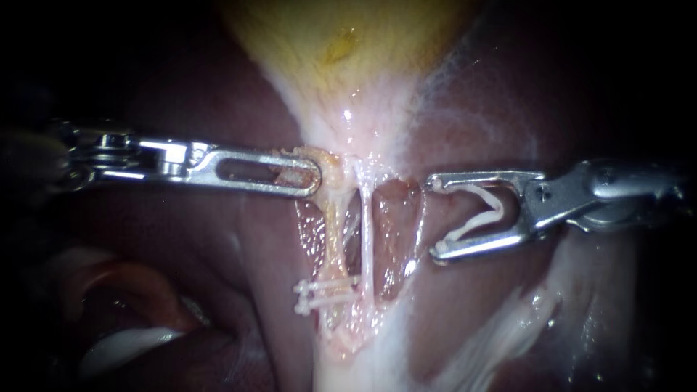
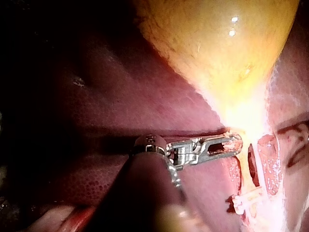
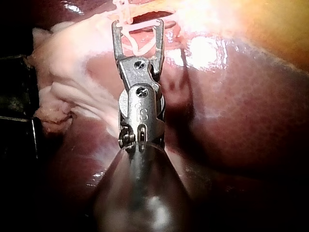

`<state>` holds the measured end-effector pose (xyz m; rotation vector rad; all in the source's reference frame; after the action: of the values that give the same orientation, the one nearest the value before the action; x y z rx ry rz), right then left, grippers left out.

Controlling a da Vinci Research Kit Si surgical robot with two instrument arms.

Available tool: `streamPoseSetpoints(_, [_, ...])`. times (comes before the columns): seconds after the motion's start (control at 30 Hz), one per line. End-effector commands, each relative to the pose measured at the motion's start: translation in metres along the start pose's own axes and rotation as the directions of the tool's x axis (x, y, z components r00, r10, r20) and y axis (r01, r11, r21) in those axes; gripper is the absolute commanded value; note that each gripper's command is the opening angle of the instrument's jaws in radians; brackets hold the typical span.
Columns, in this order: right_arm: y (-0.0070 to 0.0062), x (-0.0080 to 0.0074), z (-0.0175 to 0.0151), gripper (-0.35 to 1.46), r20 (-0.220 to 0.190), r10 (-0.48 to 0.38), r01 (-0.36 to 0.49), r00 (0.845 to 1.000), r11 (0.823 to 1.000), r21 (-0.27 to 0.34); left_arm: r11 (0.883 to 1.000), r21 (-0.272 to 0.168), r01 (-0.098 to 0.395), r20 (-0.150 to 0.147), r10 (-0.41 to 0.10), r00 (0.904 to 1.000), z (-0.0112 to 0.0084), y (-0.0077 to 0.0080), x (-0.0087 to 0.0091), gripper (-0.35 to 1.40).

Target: Clipping third clip left tube

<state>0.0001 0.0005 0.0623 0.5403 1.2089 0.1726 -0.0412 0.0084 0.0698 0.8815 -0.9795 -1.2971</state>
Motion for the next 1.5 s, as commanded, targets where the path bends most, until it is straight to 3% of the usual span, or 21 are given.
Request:
streamPoseSetpoints(0.03, [0.0000,0.0000,0.0000,0.49,0.000,0.000,0.000,1.000,1.000,0.000,1.000,0.000,0.000,0.000,0.000,1.0000,-0.0001,0.0000,0.0000,-0.35])
streamPoseSetpoints(0.23, [-0.0001,0.0001,0.0001,0.49,0.000,0.000,0.000,1.000,1.000,0.001,1.000,0.005,0.006,-0.006,-0.006,1.0000,-0.0015,-0.0010,-0.0003,-0.35])
streamPoseSetpoints(0.57, [-0.0001,0.0003,0.0004,0.49,0.000,0.000,0.000,1.000,1.000,-0.001,1.000,0.013,0.009,0.016,-0.009,0.9998,-0.0056,-0.0055,-0.0011,-0.35])
streamPoseSetpoints(0.93, [-0.0002,0.0000,0.0032,0.49,-0.001,0.036,-0.036,0.999,0.999,0.003,1.000,0.013,0.007,0.016,-0.007,0.9999,-0.0057,-0.0052,-0.0009,-0.35])
streamPoseSetpoints(1.23, [-0.0007,-0.0028,0.0103,0.48,0.005,0.068,-0.068,0.998,0.998,0.014,1.000,0.012,0.007,0.017,-0.007,0.9998,-0.0055,-0.0053,-0.0008,-0.35])
streamPoseSetpoints(1.5, [0.0008,-0.0049,0.0131,0.48,0.010,0.078,-0.078,0.997,0.997,0.008,1.000,0.012,0.007,0.017,-0.007,0.9998,-0.0055,-0.0055,-0.0006,-0.35])
